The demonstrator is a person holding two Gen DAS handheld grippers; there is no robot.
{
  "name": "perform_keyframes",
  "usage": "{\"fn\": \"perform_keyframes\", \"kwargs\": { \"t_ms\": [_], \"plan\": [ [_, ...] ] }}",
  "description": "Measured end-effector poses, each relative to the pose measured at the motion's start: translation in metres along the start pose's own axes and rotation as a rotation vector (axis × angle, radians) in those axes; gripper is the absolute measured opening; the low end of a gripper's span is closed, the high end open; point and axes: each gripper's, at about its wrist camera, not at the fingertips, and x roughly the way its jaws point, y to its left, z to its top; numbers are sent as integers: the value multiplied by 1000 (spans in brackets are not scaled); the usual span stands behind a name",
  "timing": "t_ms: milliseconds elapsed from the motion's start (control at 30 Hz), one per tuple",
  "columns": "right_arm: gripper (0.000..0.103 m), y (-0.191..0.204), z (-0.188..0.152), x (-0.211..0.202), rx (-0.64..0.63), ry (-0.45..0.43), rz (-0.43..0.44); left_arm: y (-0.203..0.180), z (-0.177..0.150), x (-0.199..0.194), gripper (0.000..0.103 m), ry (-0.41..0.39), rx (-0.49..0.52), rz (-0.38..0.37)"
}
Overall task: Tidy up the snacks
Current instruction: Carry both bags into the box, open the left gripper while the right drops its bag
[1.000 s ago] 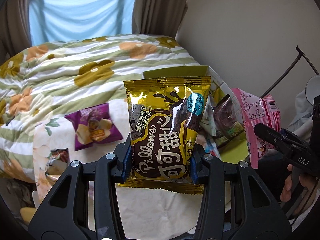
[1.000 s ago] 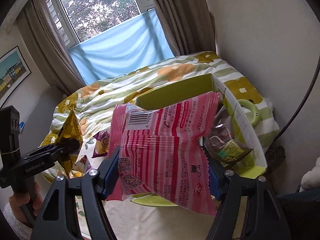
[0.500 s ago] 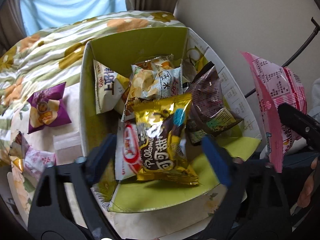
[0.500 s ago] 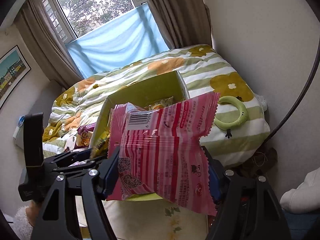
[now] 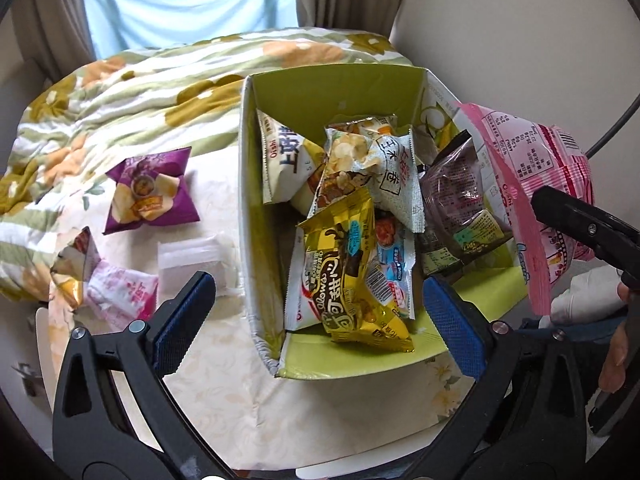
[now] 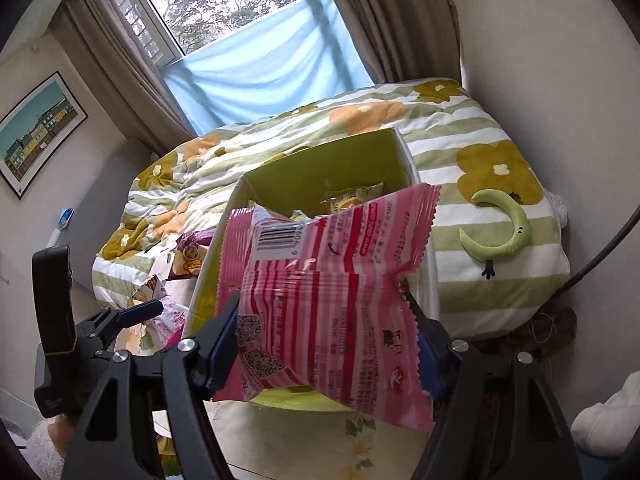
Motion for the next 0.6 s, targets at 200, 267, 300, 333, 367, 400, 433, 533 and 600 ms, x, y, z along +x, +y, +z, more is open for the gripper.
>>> {"fn": "perform_keyframes", "kwargs": {
  "t_ms": [200,267,300,333,367,400,433,533,600],
  "plan": [
    [70,14,2,26,-29,23,9,14,-8,-10,102,-3,-21,39],
    [71,18,2,32,-44,17,-35,17,-10,-12,102,-2,-28,45],
    [72,19,2,33,-52,13,-64,18,-10,-12,102,-2,-32,44],
    [73,20,1,34,-57,9,-81,19,-11,-13,102,-1,-35,42],
    [75,20,0,34,-59,6,-87,20,-12,-14,102,0,-37,41],
    [79,20,-1,35,-59,2,-90,20,-12,-13,102,1,-38,41],
    [94,20,-3,34,-60,-5,-95,20,-13,-12,102,2,-38,40],
    [102,18,-9,31,-59,-39,-100,21,-16,-10,102,11,-40,35],
    [102,16,-12,30,-56,-39,-99,21,-19,-10,102,16,-43,28]
  ]
}}
